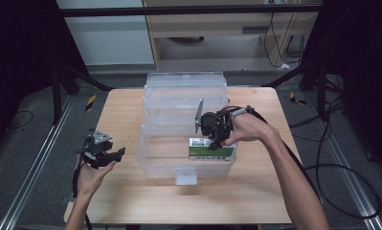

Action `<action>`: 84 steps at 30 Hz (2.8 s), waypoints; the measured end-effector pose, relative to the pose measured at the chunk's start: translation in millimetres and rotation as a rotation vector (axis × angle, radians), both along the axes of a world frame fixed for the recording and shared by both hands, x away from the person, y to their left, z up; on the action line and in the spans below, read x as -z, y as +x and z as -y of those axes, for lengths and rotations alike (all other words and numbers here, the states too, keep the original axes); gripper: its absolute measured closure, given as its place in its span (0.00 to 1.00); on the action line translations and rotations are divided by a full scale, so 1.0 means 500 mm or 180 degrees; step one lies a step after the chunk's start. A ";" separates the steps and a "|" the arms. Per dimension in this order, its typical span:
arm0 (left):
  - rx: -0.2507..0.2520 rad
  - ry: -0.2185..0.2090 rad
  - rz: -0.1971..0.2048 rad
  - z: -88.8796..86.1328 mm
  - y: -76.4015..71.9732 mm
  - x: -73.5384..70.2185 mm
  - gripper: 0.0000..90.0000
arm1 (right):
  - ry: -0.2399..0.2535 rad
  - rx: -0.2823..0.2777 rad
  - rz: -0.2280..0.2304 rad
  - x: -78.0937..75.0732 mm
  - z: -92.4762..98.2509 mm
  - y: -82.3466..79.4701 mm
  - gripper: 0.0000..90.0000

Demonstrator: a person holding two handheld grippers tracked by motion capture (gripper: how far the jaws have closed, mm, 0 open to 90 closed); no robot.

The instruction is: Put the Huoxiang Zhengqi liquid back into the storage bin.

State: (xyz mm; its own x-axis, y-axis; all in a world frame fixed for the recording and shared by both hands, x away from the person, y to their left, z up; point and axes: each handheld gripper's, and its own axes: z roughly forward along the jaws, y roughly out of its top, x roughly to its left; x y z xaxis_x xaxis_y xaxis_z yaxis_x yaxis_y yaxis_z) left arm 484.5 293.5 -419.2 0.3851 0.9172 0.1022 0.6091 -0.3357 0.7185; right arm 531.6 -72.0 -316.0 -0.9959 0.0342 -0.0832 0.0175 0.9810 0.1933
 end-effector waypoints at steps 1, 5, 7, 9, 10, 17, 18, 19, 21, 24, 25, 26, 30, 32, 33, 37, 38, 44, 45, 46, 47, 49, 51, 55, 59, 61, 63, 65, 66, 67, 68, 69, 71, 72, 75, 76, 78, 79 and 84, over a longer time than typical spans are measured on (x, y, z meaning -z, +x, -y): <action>0.0002 0.0005 -0.0003 0.000 0.000 0.000 0.50 | -0.0009 -0.0014 0.0002 0.002 0.000 0.000 0.72; 0.0006 0.0008 -0.0002 0.002 0.000 0.000 0.50 | -0.0039 -0.0025 -0.0019 0.016 -0.002 -0.001 0.72; 0.0008 0.0013 -0.0006 0.002 0.000 0.001 0.49 | -0.0055 -0.0029 -0.0037 0.020 -0.003 -0.002 0.72; 0.0008 0.0017 -0.0010 0.003 0.000 0.001 0.49 | -0.0069 -0.0031 -0.0040 0.023 -0.004 -0.002 0.72; 0.0009 0.0016 -0.0010 0.002 0.000 0.001 0.49 | -0.0070 -0.0034 -0.0033 0.025 -0.004 -0.002 0.72; 0.0013 0.0017 -0.0012 0.004 0.001 0.002 0.49 | -0.0037 -0.0061 -0.0044 0.035 0.001 -0.002 0.71; 0.0013 0.0018 -0.0012 0.004 0.001 0.002 0.49 | -0.0017 -0.0075 -0.0033 0.038 0.001 -0.003 0.71; 0.0018 0.0023 -0.0016 0.005 0.001 0.002 0.50 | -0.0021 -0.0080 -0.0041 0.039 0.001 -0.003 0.71; 0.0018 0.0023 -0.0015 0.005 0.001 0.002 0.49 | -0.0021 -0.0086 -0.0037 0.043 0.001 -0.004 0.71; 0.0011 0.0019 -0.0011 0.004 0.000 0.002 0.50 | -0.0042 -0.0119 -0.0023 0.045 -0.001 -0.003 0.71; 0.0012 0.0019 -0.0013 0.004 0.000 0.002 0.50 | -0.0051 -0.0097 -0.0032 0.046 -0.002 -0.004 0.71; 0.0014 0.0020 -0.0012 0.004 0.000 0.002 0.49 | -0.0058 -0.0090 -0.0032 0.047 -0.002 -0.004 0.71; 0.0014 0.0019 -0.0010 0.004 0.000 0.002 0.49 | -0.0080 -0.0110 -0.0034 0.053 -0.004 -0.002 0.71; 0.0012 0.0019 -0.0010 0.003 0.000 0.002 0.49 | -0.0086 -0.0122 -0.0030 0.056 -0.005 -0.002 0.71; 0.0012 0.0019 -0.0010 0.003 0.000 0.002 0.49 | -0.0081 -0.0128 -0.0037 0.057 -0.005 -0.001 0.71; 0.0017 0.0023 -0.0012 0.004 0.000 0.002 0.50 | -0.0100 -0.0133 -0.0048 0.063 -0.006 -0.001 0.71; 0.0016 0.0024 -0.0012 0.004 0.000 0.002 0.49 | -0.0107 -0.0123 -0.0050 0.064 -0.007 -0.002 0.71; 0.0018 0.0024 -0.0008 0.005 0.000 0.001 0.50 | -0.0101 -0.0097 -0.0050 0.072 -0.008 -0.002 0.71; 0.0020 0.0025 -0.0007 0.005 0.000 0.001 0.49 | -0.0095 -0.0080 -0.0062 0.074 -0.008 -0.002 0.71; 0.0020 0.0025 -0.0006 0.005 0.000 0.001 0.50 | -0.0094 -0.0086 -0.0058 0.076 -0.008 -0.002 0.71; 0.0019 0.0025 -0.0007 0.005 0.000 0.001 0.49 | -0.0091 -0.0088 -0.0060 0.079 -0.007 -0.001 0.71; 0.0020 0.0026 -0.0007 0.005 0.000 0.001 0.49 | -0.0099 -0.0093 -0.0065 0.084 -0.008 -0.001 0.71; 0.0018 0.0026 -0.0007 0.005 0.000 0.001 0.49 | -0.0097 -0.0084 -0.0069 0.089 -0.009 -0.001 0.71; 0.0018 0.0025 -0.0002 0.005 0.000 0.001 0.49 | -0.0104 -0.0083 -0.0060 0.095 -0.009 -0.001 0.71; 0.0018 0.0026 -0.0002 0.005 -0.001 0.001 0.49 | -0.0101 -0.0080 -0.0064 0.099 -0.009 -0.001 0.71; 0.0019 0.0026 -0.0001 0.005 -0.001 0.000 0.50 | -0.0104 -0.0092 -0.0058 0.099 -0.009 0.000 0.70; 0.0020 0.0024 0.0001 0.005 -0.001 0.000 0.50 | -0.0117 -0.0089 -0.0057 0.100 -0.010 -0.001 0.70; 0.0018 0.0025 0.0002 0.005 -0.001 0.000 0.50 | -0.0132 -0.0063 -0.0064 0.103 -0.011 -0.002 0.70; 0.0019 0.0025 -0.0001 0.005 -0.001 0.000 0.50 | -0.0130 -0.0081 -0.0057 0.104 -0.011 -0.001 0.70; 0.0020 0.0027 -0.0001 0.005 -0.001 0.000 0.50 | -0.0124 -0.0064 -0.0064 0.107 -0.011 -0.001 0.70; 0.0021 0.0028 -0.0003 0.006 -0.001 0.000 0.50 | -0.0148 -0.0065 -0.0070 0.109 -0.012 0.000 0.70; 0.0022 0.0029 -0.0001 0.006 -0.001 0.000 0.50 | -0.0154 -0.0064 -0.0075 0.111 -0.013 0.000 0.70; 0.0024 0.0027 -0.0002 0.006 -0.001 0.000 0.50 | -0.0154 -0.0057 -0.0073 0.118 -0.014 0.001 0.70; 0.0024 0.0027 -0.0001 0.006 -0.001 0.000 0.50 | -0.0161 -0.0036 -0.0079 0.120 -0.014 0.000 0.70; 0.0023 0.0026 -0.0002 0.005 -0.001 0.000 0.50 | -0.0192 -0.0053 -0.0083 0.126 -0.016 0.002 0.70; 0.0023 0.0026 -0.0002 0.005 -0.001 0.000 0.50 | -0.0184 -0.0066 -0.0081 0.128 -0.015 0.002 0.70; 0.0023 0.0025 0.0001 0.005 -0.001 0.000 0.50 | -0.0173 -0.0074 -0.0076 0.132 -0.015 0.003 0.70; 0.0025 0.0025 -0.0001 0.006 -0.001 0.000 0.50 | -0.0190 -0.0064 -0.0080 0.132 -0.015 0.003 0.70; 0.0027 0.0031 -0.0005 0.007 -0.001 0.000 0.50 | -0.0162 -0.0040 -0.0067 0.123 -0.007 0.003 0.69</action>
